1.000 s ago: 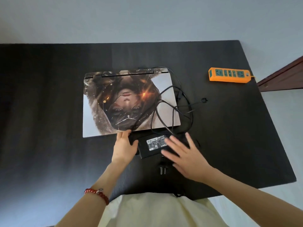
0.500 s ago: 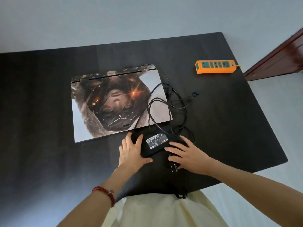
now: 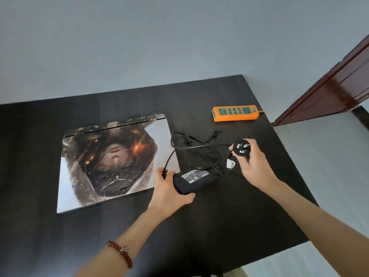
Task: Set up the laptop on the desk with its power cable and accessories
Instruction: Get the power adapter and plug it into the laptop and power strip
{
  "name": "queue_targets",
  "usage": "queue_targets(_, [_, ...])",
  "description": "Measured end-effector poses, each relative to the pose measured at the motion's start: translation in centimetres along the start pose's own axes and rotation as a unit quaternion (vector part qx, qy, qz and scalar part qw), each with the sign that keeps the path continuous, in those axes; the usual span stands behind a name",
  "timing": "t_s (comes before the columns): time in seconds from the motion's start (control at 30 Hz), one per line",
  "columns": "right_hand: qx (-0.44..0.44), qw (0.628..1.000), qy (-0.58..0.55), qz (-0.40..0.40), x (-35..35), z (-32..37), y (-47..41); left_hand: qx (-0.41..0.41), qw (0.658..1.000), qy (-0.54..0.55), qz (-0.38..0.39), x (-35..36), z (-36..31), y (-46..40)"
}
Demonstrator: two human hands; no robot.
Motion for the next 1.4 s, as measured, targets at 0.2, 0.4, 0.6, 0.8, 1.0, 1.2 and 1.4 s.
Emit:
queue_targets(0.2, [-0.084, 0.977, -0.158, -0.114, -6.0, 3.7, -12.9, -0.034, 0.994, 0.046, -0.094, -1.8, -9.2, -8.5])
queue_targets(0.4, [-0.17, 0.955, -0.195, -0.148, -10.1, 8.2, -23.8, -0.004, 0.975, 0.071, -0.209, -5.4, -15.3, -17.3])
queue_targets(0.6, [-0.199, 0.971, -0.078, -0.109, -8.5, 7.3, -32.2, 0.002, 0.957, 0.048, -0.285, -6.7, -15.2, -25.2])
queue_targets(0.8, [-0.196, 0.976, 0.092, -0.013, -2.7, -0.5, -35.7, -0.017, 0.965, -0.012, -0.262, 0.1, -11.1, -29.5])
queue_targets(1.0, [-0.225, 0.954, 0.197, 0.031, -0.3, -6.5, -36.2, -0.017, 0.961, -0.15, -0.233, 5.1, -7.5, -30.5])
queue_targets(1.2, [-0.292, 0.916, 0.268, 0.056, 2.1, -9.3, -35.4, -0.061, 0.938, -0.27, -0.206, 7.3, -4.5, -30.3])
queue_targets(1.4, [-0.325, 0.888, 0.311, 0.092, 3.4, -9.7, -34.9, -0.133, 0.933, -0.28, -0.185, 8.7, -4.7, -29.4])
Point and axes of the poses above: each hand's wrist, its own y-axis away from the middle knuckle, its own x-axis out of the palm, z = x × y, the point moved 3 cm from there along -y, towards the middle knuckle, and after that the axes turned 7 degrees about -z, right-handed, at the moved point
